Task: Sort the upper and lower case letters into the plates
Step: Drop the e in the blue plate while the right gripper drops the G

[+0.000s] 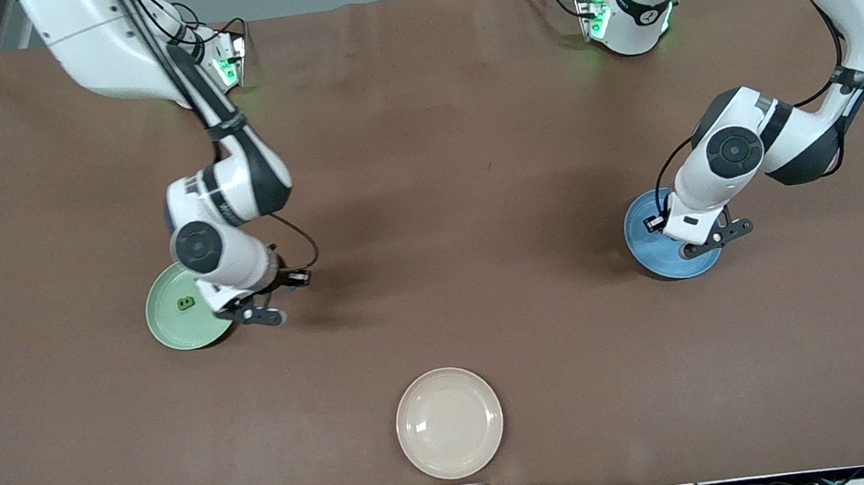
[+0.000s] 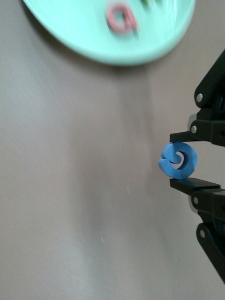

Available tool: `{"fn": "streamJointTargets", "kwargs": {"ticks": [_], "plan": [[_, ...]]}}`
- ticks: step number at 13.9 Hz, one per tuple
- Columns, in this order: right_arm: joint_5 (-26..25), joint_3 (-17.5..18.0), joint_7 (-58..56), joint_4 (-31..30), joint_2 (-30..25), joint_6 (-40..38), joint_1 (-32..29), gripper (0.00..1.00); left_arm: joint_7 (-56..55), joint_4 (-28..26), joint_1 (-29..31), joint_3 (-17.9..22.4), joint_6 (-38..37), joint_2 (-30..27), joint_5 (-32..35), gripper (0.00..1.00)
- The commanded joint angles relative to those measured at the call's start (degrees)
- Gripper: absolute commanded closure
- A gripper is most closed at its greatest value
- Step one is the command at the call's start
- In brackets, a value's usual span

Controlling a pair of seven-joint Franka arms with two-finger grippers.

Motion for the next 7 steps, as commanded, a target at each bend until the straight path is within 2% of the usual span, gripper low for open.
{"fn": "streamJointTargets", "kwargs": {"ticks": [1,4,7], "plan": [[-2.1,0.9,-9.6,-0.4,-1.6,-2.5,-6.9,1.0,0.1,-3.0,2.3,-1.1,2.5,-0.5,2.1,0.91],[-7.3,1.0,-13.4,-0.4,-1.0,-2.0,-11.9,1.0,-1.0,-4.5,3.2,-0.9,2.5,-0.5,2.1,0.91],[-7.5,1.0,-16.5,-0.7,-0.5,-1.1,-14.3,1.0,-1.0,-5.9,4.3,-0.9,2.5,-0.5,2.1,0.91]]}}
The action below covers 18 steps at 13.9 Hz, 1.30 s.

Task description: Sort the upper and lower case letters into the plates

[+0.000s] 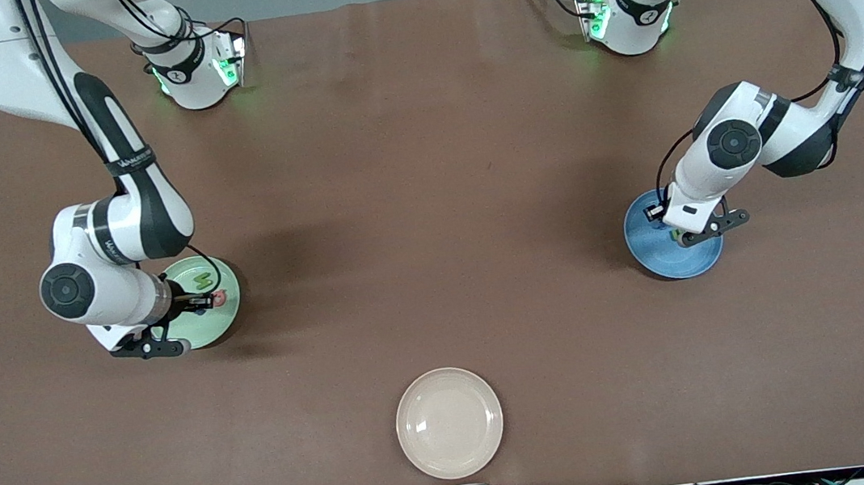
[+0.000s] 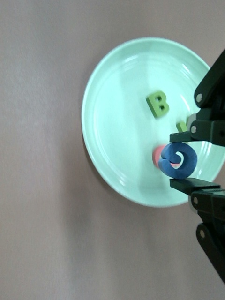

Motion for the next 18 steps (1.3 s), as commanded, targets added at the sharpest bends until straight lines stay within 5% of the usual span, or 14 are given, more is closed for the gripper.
{"fn": "streamJointTargets", "kwargs": {"ticks": [1,10,11,13,14,15,16,17,18], "plan": [[-1.1,1.2,-2.1,-1.0,0.3,2.0,-2.1,1.0,-0.8,-1.8,2.2,-0.9,0.9,-0.6,1.1,0.91],[-1.0,1.3,-2.7,-2.0,5.1,9.3,-3.4,0.98,-0.7,-1.9,2.9,-0.7,0.7,-0.4,1.7,0.87],[-1.0,1.3,-2.6,-2.1,5.3,9.3,-3.4,0.98,-0.3,-1.9,2.9,-0.7,0.7,-0.1,1.7,0.76],[-1.0,1.3,-2.5,-2.1,5.3,8.7,-3.2,0.98,0.2,-1.8,2.9,-0.7,0.6,-0.2,1.7,0.16],[-1.0,1.3,-2.5,-2.1,5.3,8.6,-3.2,0.95,0.0,-1.6,2.9,-0.8,0.6,-0.2,1.7,0.0],[-1.0,1.3,-2.6,-2.1,5.2,8.2,-3.3,0.75,-0.1,-1.4,2.9,-0.9,0.5,-0.4,1.7,0.0],[-1.0,1.3,-2.6,-2.1,5.2,7.4,-3.4,0.14,-0.4,-1.2,2.9,-0.9,0.5,-0.7,1.7,0.0],[-1.0,1.3,-2.7,-2.0,4.9,7.2,-3.5,0.0,-0.7,-0.8,2.9,-1.0,0.4,-1.0,1.7,0.0],[-1.0,1.3,-3.0,-1.6,4.7,6.1,-3.5,0.0,-0.8,-0.1,2.9,-1.1,0.2,-1.0,1.7,0.0]]}}
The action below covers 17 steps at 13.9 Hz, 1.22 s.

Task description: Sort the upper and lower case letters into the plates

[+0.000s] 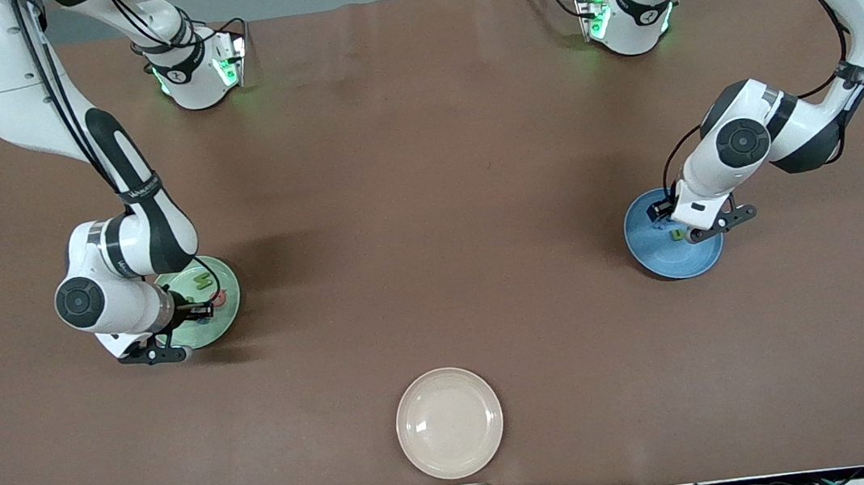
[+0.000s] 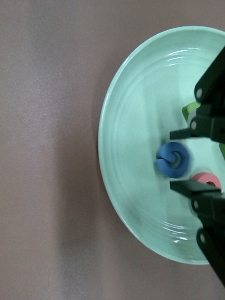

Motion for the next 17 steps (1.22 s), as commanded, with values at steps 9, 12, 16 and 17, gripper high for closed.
{"fn": "streamJointTargets", "kwargs": {"ticks": [9,12,16,17], "plan": [[-0.9,0.3,-5.9,12.5,-10.1,-29.0,-1.7,0.0,-0.3,5.2,0.3,-2.9,-2.7,-0.2,0.5,0.0],[-1.0,-0.5,-6.0,13.8,-15.1,-34.2,-3.3,0.0,-0.2,6.7,-0.5,-3.0,-2.7,0.7,0.3,0.0],[-1.1,-0.6,-6.0,14.0,-21.4,-40.4,-4.2,0.0,0.2,10.1,-0.1,-4.3,-3.0,4.9,0.3,0.01],[-1.1,-0.6,-6.1,14.1,-22.7,-41.2,-4.3,0.0,0.2,10.6,-1.0,-4.2,-3.0,4.4,-0.1,0.01]]}}
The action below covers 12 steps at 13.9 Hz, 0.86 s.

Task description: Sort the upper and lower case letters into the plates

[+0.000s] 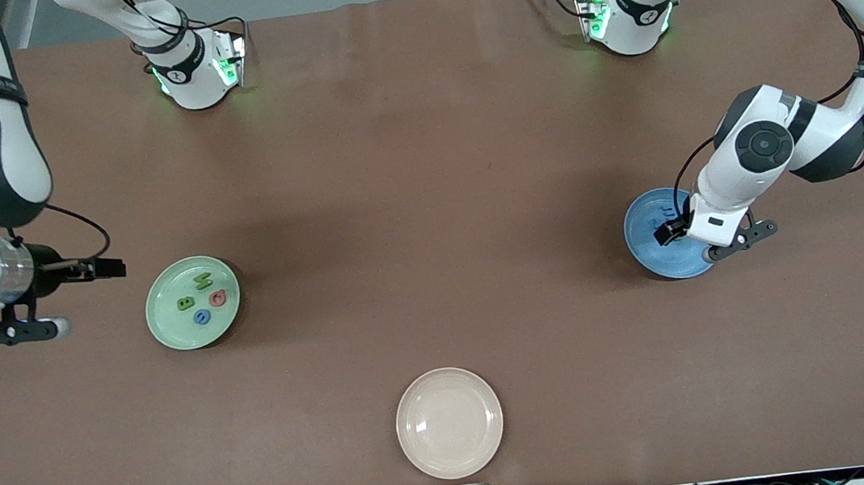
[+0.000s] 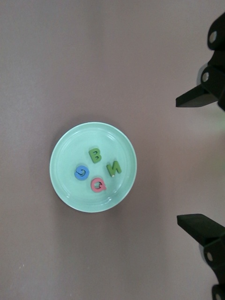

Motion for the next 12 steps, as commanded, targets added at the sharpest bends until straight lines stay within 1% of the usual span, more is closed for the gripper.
{"fn": "streamJointTargets", "kwargs": {"ticks": [1,2,3,4,5,6,7,8,12], "plan": [[-0.9,0.8,-0.4,-0.3,-4.1,-2.6,-1.1,0.0,0.8,3.7,-2.5,-0.6,-1.6,1.2,-3.2,0.01],[-0.9,0.8,-0.4,1.4,-4.2,-4.5,-1.6,0.0,3.6,5.3,-4.4,0.8,-1.6,0.8,-7.3,0.01],[-0.9,0.8,-0.4,3.0,-4.1,-6.0,-2.0,0.0,8.1,6.3,-7.1,3.3,-1.6,-1.9,-12.4,0.01],[-0.8,0.8,-0.4,4.1,-4.0,-7.1,-2.1,0.0,12.9,6.6,-11.3,7.7,-1.6,-5.7,-18.7,0.01],[-1.0,0.9,-0.4,4.9,-4.0,-7.8,-1.9,0.0,18.2,6.8,-16.6,13.6,-1.6,-9.2,-24.9,0.01],[-1.8,1.0,-0.4,5.1,-4.0,-7.8,-2.0,0.0,23.0,6.8,-22.3,19.5,-1.6,-11.7,-29.4,0.01],[-2.6,1.0,-1.2,5.3,-4.0,-7.8,-2.0,0.0,26.3,6.8,-26.9,24.3,-1.6,-13.5,-33.1,0.01],[-3.1,1.0,-2.9,5.6,-3.9,-7.7,-1.9,0.0,28.5,6.7,-30.6,27.8,-1.6,-14.9,-36.1,0.01],[-3.1,0.8,-3.3,6.0,-3.7,-7.7,-2.2,0.0,37.8,6.7,-40.0,37.3,-1.5,-17.6,-43.4,0.01]]}}
